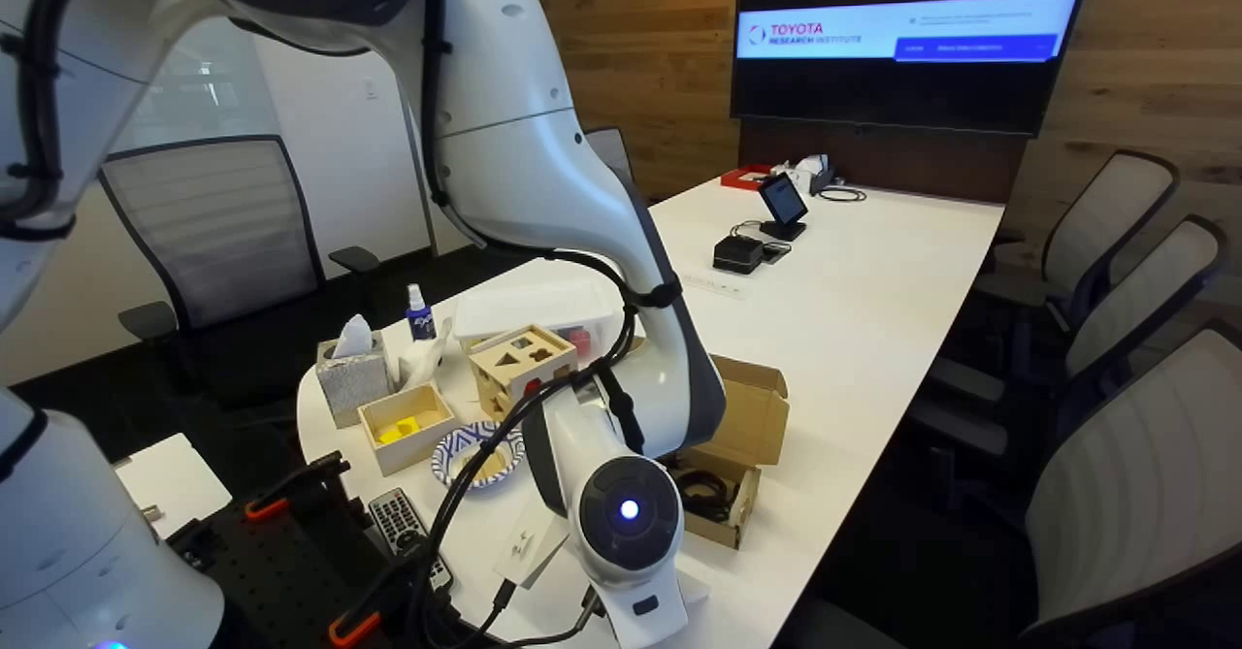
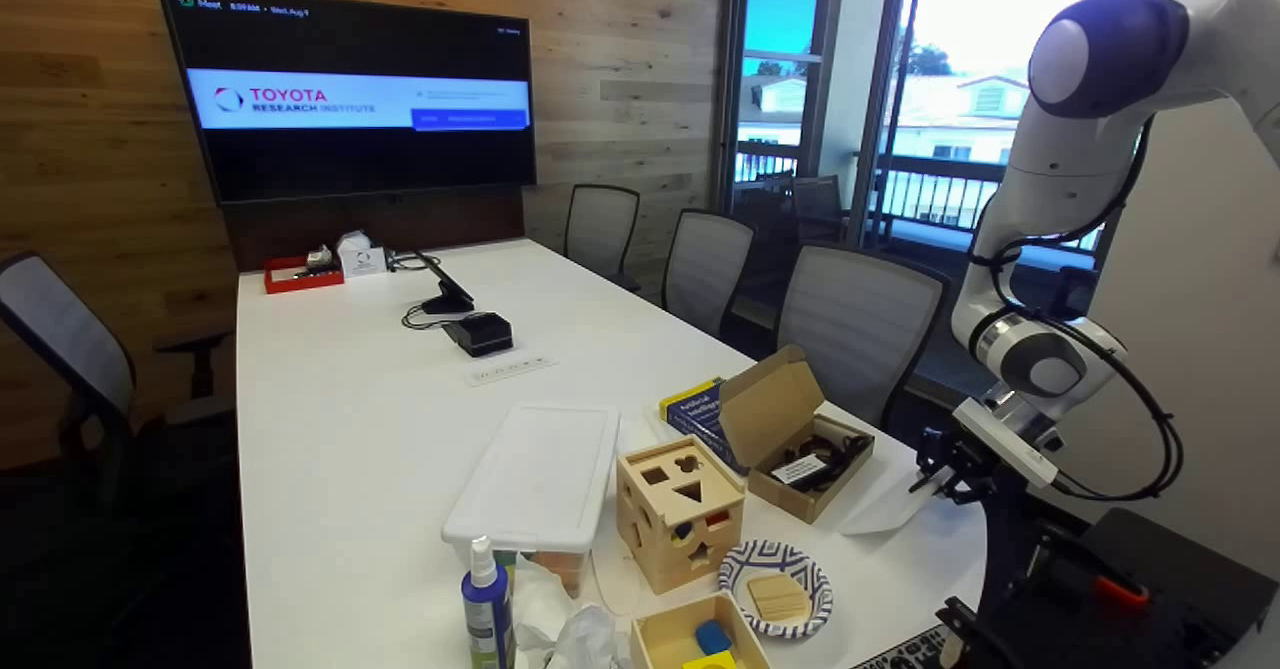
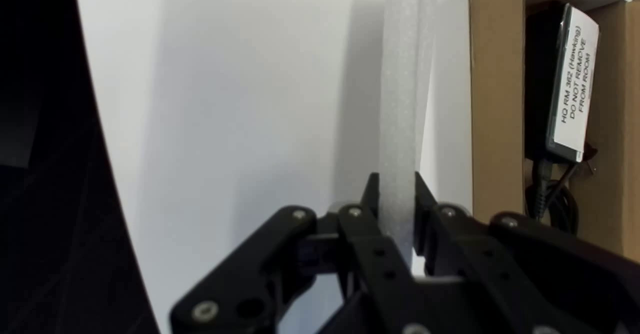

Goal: Pick up the book from the box and put it on the table

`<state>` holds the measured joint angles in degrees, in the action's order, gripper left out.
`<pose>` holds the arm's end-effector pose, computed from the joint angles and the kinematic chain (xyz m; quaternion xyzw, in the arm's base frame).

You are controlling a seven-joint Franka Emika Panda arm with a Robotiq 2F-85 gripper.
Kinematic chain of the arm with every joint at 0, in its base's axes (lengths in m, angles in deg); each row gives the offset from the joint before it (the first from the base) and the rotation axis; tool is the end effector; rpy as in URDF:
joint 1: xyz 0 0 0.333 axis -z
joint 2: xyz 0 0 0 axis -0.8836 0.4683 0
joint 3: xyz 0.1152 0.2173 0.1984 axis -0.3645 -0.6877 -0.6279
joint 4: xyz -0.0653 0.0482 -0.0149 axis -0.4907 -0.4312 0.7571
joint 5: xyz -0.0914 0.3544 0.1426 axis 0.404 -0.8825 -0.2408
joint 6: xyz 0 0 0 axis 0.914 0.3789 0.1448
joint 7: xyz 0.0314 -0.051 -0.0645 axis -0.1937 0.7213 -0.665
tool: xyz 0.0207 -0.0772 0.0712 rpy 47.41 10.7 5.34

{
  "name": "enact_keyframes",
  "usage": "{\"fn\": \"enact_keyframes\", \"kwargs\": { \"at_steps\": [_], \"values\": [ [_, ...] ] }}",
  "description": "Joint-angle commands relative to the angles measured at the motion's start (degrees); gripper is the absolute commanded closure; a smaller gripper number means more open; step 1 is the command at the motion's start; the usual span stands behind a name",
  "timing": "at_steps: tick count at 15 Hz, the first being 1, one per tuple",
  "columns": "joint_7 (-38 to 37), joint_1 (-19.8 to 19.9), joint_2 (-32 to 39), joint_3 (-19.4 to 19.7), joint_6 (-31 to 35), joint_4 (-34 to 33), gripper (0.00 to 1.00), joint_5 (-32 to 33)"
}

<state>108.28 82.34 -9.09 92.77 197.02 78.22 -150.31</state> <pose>0.3296 -0.2803 0.0191 -0.7657 0.5902 -0.0394 0.2528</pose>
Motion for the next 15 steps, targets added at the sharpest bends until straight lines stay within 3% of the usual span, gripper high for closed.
{"fn": "enact_keyframes", "kwargs": {
  "at_steps": [1, 5, 8, 15],
  "values": [
    [1.5, -0.3, 0.2, 0.9, -1.1, -0.3, 0.55, -1.1],
    [-0.7, -0.7, -1.4, 2.5, -1.2, 1.6, 0.24, 3.8],
    [-3.4, -0.7, -2.9, 3.8, -1.5, 3.4, 0.02, 11.1],
    [-10.3, -0.7, -13.4, 4.2, -1.1, 7.4, 0.0, 20.7]
  ]
}}
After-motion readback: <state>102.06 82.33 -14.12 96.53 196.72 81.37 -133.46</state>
